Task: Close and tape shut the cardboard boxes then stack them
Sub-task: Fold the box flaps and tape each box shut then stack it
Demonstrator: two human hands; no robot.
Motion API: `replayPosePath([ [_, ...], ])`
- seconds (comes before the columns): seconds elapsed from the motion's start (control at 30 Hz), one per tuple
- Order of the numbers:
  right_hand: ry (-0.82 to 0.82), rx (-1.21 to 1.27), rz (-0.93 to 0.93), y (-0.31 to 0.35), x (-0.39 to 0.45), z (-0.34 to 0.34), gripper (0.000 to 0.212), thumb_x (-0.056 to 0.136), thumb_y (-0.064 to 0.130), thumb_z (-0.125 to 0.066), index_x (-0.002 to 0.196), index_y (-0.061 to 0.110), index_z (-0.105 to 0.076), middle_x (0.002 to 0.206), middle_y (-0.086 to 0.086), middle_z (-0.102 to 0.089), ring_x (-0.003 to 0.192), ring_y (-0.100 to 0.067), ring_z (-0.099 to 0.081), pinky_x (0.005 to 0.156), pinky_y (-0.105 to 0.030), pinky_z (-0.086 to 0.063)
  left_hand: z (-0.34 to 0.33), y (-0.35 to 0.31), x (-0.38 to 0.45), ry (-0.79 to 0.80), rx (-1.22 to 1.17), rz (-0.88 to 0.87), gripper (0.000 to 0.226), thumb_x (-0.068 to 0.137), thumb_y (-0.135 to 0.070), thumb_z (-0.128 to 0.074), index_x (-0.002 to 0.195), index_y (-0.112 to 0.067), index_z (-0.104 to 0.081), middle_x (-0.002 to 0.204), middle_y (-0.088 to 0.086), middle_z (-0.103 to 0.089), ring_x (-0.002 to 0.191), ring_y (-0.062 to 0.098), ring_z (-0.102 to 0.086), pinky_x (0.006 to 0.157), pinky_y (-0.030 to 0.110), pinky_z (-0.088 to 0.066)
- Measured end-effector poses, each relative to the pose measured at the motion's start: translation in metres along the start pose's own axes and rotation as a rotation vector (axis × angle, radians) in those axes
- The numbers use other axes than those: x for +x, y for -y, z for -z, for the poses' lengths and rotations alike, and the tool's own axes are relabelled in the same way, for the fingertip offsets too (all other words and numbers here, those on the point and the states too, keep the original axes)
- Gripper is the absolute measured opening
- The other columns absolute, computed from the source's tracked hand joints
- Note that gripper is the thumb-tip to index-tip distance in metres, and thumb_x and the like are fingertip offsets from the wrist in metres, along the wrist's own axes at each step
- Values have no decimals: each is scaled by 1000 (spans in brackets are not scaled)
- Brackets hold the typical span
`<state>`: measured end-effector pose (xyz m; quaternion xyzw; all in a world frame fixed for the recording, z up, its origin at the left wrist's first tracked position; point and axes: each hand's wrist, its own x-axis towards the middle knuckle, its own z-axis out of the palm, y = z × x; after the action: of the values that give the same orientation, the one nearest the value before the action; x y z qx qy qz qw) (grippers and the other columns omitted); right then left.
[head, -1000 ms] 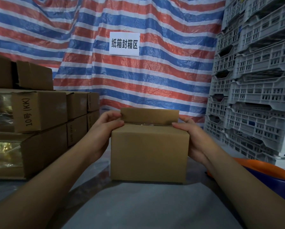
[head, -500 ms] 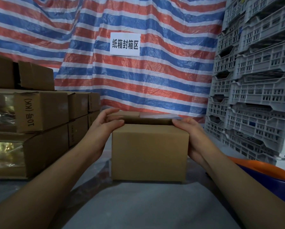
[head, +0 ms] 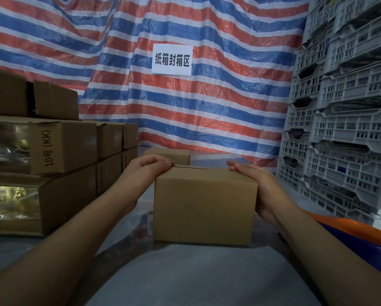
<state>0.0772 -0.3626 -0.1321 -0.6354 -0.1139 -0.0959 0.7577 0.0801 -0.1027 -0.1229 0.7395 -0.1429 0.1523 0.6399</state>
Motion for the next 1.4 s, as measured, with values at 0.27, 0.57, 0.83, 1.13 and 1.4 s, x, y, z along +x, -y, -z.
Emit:
replayPosePath([
  [0.27,-41,-15,41,0,-1,-3,13,90,24,-71,88,17,-82,89,-1,-78,87,-15,-73,79,-32,-53,-23,-55,-13,-26,700,-315,32,101,-48,-41,104,-29,-67,95,-12,-66,92,8,-63,88,38,-54],
  [0.57,-34,-22,35,3,-4,-3,15,90,27,-70,90,18,-82,96,-8,-77,96,-25,-71,85,-37,-54,-65,-66,-16,4,395,-281,26,100,-34,-53,90,-21,-73,85,-3,-70,82,9,-65,76,23,-52],
  [0.83,-43,-32,41,1,-3,-3,15,90,25,-71,91,15,-81,97,-8,-76,103,-28,-68,92,-39,-53,-56,-64,-7,-63,179,-65,16,81,-38,-76,87,-23,-76,80,-6,-74,79,12,-71,83,38,-59],
  [1.13,-41,-25,39,1,-4,-4,20,92,25,-69,103,10,-77,107,-12,-72,107,-29,-66,97,-40,-52,-55,-61,-10,-56,119,-62,11,91,-31,-66,94,-25,-75,87,-10,-74,76,7,-71,71,26,-57],
  [1.4,-44,-2,36,0,-3,-4,17,91,23,-71,98,10,-79,99,-8,-75,105,-27,-67,91,-36,-53,-57,-64,-12,-72,93,-20,14,91,-32,-66,90,-23,-76,92,-7,-74,83,12,-71,87,37,-56],
])
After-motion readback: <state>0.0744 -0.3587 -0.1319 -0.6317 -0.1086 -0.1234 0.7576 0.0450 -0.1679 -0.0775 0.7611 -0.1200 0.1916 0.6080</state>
